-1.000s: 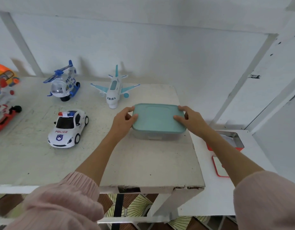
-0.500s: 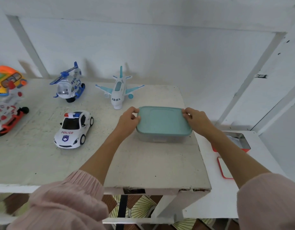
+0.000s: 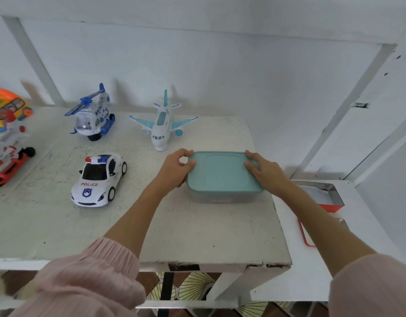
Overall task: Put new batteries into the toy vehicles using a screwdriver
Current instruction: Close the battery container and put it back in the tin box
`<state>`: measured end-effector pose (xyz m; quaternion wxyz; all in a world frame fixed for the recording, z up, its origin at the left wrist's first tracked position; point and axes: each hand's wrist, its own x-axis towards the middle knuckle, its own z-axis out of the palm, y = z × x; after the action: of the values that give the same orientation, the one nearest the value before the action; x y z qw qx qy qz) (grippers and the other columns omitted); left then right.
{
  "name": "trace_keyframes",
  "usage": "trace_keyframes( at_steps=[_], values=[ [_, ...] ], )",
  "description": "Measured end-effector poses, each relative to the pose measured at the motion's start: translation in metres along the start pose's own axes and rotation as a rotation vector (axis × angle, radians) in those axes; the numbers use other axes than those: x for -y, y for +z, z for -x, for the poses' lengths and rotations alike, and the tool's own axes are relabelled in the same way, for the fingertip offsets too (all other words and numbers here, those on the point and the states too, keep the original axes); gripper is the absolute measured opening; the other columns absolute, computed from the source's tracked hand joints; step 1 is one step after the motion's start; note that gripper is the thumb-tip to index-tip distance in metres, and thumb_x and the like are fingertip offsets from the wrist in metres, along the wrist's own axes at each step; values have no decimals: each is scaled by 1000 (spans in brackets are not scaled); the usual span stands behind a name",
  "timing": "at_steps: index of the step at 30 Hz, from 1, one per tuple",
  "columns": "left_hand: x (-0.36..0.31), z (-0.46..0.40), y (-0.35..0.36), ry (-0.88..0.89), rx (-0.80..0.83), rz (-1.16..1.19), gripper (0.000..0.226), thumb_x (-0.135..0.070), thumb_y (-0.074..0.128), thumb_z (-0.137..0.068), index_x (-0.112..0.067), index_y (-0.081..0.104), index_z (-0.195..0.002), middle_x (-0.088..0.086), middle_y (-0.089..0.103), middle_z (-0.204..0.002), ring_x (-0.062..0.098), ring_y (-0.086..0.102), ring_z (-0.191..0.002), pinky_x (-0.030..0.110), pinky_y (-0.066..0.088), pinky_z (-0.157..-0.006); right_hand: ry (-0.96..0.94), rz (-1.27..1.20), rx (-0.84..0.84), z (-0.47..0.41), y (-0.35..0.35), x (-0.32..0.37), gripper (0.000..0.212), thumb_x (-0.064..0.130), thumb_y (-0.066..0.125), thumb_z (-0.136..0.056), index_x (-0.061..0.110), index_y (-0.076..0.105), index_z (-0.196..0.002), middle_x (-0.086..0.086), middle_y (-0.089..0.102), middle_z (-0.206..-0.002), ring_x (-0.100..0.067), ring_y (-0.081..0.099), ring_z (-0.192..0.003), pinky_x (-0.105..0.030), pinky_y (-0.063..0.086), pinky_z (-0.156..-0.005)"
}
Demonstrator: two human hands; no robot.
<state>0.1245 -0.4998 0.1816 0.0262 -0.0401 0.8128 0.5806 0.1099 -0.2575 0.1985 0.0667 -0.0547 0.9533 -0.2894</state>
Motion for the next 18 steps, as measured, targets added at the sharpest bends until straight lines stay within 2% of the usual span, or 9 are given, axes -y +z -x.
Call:
trace_keyframes(
  at_steps=[3, 5, 6, 9, 11, 13, 15, 17, 18],
  values=[
    [-5, -3, 0, -6, -7, -27, 21, -14, 52, -97, -7, 55, -116, 1, 44, -56, 2, 33, -32, 17, 26, -35, 20, 5, 13, -7, -1, 0, 42, 40, 35, -98, 25, 38, -137, -12, 52, -129, -21, 48, -93, -25, 34, -77],
    [-9, -4, 0, -14, -18, -49, 18, -13, 51, -97, -6, 55, -114, 1, 44, -63, 3, 33, -31, 17, 26, -34, 11, 28, 9, -12, -3, -1, 40, 40, 35, -97, 24, 41, -134, -10, 52, -130, -21, 48, -93, -25, 33, -76],
    [-11, -3, 0, -17, -20, -57, 18, -13, 50, -98, -6, 55, -113, 5, 47, -69, 3, 33, -32, 16, 26, -34, 7, 35, 11, -13, -2, -1, 40, 40, 35, -97, 24, 42, -133, -9, 52, -131, -22, 49, -93, -25, 34, -76],
    [-15, 3, 1, -18, -25, -69, 22, -13, 48, -98, -2, 54, -116, 34, 53, -100, 5, 37, -36, 14, 28, -33, 16, 19, 27, -8, 1, -2, 39, 42, 34, -98, 25, 40, -133, -14, 53, -125, -23, 48, -88, -26, 35, -72],
    [-18, 7, 2, -18, -11, -116, 24, -14, 45, -100, -3, 51, -120, 34, 53, -122, 7, 40, -47, 9, 29, -33, 31, 22, 40, -5, -1, -1, 40, 42, 32, -98, 26, 38, -134, -17, 53, -124, -25, 49, -89, -28, 37, -72],
    [-19, 8, 2, -5, 10, -189, 25, -17, 41, -101, -7, 49, -123, 29, 53, -126, 7, 39, -57, 7, 32, -35, 44, 123, 86, -9, -6, 4, 41, 42, 31, -98, 29, 33, -137, -18, 51, -125, -31, 52, -98, -31, 39, -79],
    [-20, 9, 1, 19, 44, -238, 31, -16, 38, -103, -13, 47, -131, 25, 53, -129, 11, 49, -65, 9, 42, -43, 61, 245, 186, -15, -10, 11, 44, 45, 26, -98, 39, 21, -141, -20, 47, -124, -34, 52, -101, -37, 41, -89],
    [-21, 10, 2, 32, 93, -302, 38, -16, 32, -104, -21, 43, -140, 20, 54, -128, 28, 60, -86, 25, 52, -67, 74, 326, 277, -17, -12, 18, 45, 47, 21, -98, 50, 10, -142, -20, 39, -125, -36, 51, -101, -41, 41, -94],
    [-20, 10, 3, 22, 113, -323, 40, -17, 30, -104, -25, 42, -142, 16, 57, -118, 29, 60, -84, 30, 52, -66, 79, 352, 301, -17, -13, 20, 44, 47, 19, -98, 52, 8, -141, -20, 37, -126, -36, 50, -102, -42, 40, -95]
  ],
)
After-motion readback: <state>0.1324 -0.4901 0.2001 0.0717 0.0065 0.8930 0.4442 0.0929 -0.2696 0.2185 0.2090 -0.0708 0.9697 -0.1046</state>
